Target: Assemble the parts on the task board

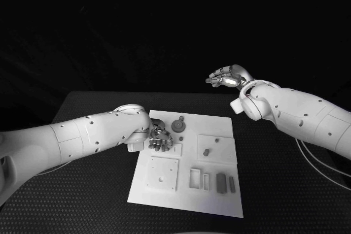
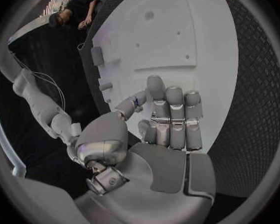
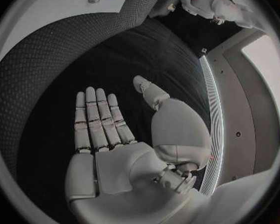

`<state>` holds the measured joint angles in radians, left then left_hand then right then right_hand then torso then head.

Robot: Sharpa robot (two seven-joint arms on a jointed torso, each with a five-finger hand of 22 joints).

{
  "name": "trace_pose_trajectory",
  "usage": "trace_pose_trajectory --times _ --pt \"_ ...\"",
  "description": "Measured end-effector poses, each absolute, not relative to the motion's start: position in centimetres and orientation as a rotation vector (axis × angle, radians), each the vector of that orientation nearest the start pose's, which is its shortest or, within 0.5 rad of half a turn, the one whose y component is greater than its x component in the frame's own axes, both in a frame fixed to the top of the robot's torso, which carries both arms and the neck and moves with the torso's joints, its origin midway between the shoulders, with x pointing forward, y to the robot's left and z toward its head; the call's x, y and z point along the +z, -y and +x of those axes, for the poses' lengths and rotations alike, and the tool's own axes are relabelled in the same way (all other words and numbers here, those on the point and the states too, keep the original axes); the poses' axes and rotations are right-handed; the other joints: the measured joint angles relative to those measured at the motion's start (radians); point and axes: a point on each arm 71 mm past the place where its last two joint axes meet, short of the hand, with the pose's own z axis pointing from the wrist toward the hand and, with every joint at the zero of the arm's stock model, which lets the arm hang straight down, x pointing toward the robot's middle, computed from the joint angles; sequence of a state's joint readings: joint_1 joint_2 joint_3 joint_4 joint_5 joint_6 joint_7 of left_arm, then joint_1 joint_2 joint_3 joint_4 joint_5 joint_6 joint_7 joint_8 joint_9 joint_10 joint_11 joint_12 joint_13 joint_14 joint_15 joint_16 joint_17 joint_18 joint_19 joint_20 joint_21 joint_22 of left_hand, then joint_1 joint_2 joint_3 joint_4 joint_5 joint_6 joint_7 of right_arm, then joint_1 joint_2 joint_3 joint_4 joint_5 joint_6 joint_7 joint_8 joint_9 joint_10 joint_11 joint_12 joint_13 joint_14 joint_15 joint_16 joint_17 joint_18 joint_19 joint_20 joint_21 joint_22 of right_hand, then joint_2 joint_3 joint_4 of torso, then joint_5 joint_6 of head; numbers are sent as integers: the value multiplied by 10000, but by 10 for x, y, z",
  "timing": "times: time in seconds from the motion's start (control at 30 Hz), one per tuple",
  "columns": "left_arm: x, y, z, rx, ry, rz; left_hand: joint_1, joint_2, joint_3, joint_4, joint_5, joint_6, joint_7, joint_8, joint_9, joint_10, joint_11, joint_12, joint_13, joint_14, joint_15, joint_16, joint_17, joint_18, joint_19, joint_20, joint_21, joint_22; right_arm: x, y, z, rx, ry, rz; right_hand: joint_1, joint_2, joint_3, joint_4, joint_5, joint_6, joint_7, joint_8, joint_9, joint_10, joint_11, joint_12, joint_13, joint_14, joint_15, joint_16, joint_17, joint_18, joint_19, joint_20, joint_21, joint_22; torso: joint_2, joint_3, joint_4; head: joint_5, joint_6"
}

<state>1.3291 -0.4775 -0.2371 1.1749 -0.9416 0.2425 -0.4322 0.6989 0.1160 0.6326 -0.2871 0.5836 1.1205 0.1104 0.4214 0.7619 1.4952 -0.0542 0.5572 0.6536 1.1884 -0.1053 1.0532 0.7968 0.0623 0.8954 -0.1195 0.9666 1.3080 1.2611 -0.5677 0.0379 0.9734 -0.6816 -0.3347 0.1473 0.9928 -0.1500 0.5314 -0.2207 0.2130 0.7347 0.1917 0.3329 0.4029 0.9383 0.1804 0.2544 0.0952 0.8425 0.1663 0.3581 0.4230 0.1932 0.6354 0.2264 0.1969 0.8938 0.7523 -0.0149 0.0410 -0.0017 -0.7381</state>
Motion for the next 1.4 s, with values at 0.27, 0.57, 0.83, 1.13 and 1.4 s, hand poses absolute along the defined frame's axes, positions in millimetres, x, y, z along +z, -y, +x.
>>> trace_pose_trajectory --times 0.27,0.57,0.83,1.13,1.4 --pt "-245 -129 522 -4265 -24621 -231 -150 -35 -2 256 -1637 186 -207 298 6 33 -33 430 65 30 -28 205 -23 2 0 0 132 -1 -154 232 593 9504 -14817 6051 39 -39 0 0 87 0 0 0 -12 0 0 0 -27 0 -1 0 -21 -1 0 0 1 10 -1 -2 5 -12 -1" --pt "-245 -130 521 -4219 -24629 -254 231 -1048 -17 574 -3487 972 -1152 562 -53 -368 -341 648 -34 -26 -125 278 -136 81 -1 0 240 -31 -154 232 593 9510 -14820 6050 39 -39 -28 28 87 0 -1 0 -12 0 0 -39 -38 -28 26 0 -40 0 1 0 -32 20 -3 -7 5 -16 3" --pt "-245 -132 521 -4215 -24623 -311 147 -1407 -193 1085 -4419 941 -1195 717 -142 -482 -440 773 -158 -26 -125 363 -225 79 -1 0 285 -127 -155 231 593 9516 -14836 6056 119 -39 -27 27 87 0 -1 0 -42 0 0 -38 -100 -34 33 -37 -90 -2 -72 1 -76 59 -3 -13 -4 -12 25" --pt "-246 -133 522 -4217 -24575 -377 59 -1719 -294 1341 -5241 888 -1212 821 -226 -536 -422 848 -257 -59 -158 435 -288 79 -77 -2 324 -189 -156 232 593 9503 -14851 6070 119 -39 -55 -1 86 1 -1 0 -53 36 36 -78 -130 -68 67 -37 -115 -2 -164 22 -114 82 -3 -18 5 -62 15" --pt "-246 -144 523 -4111 -24482 -629 -233 -2090 -490 1620 -5305 861 -1204 928 -235 -536 -422 887 -282 -95 -123 473 -298 76 -78 -3 362 -224 -158 233 592 9484 -14875 6092 119 -40 -55 -1 86 1 -1 0 -62 36 36 -78 -148 -68 67 -37 -140 -1 -217 4 -153 94 -4 -18 5 -76 14"
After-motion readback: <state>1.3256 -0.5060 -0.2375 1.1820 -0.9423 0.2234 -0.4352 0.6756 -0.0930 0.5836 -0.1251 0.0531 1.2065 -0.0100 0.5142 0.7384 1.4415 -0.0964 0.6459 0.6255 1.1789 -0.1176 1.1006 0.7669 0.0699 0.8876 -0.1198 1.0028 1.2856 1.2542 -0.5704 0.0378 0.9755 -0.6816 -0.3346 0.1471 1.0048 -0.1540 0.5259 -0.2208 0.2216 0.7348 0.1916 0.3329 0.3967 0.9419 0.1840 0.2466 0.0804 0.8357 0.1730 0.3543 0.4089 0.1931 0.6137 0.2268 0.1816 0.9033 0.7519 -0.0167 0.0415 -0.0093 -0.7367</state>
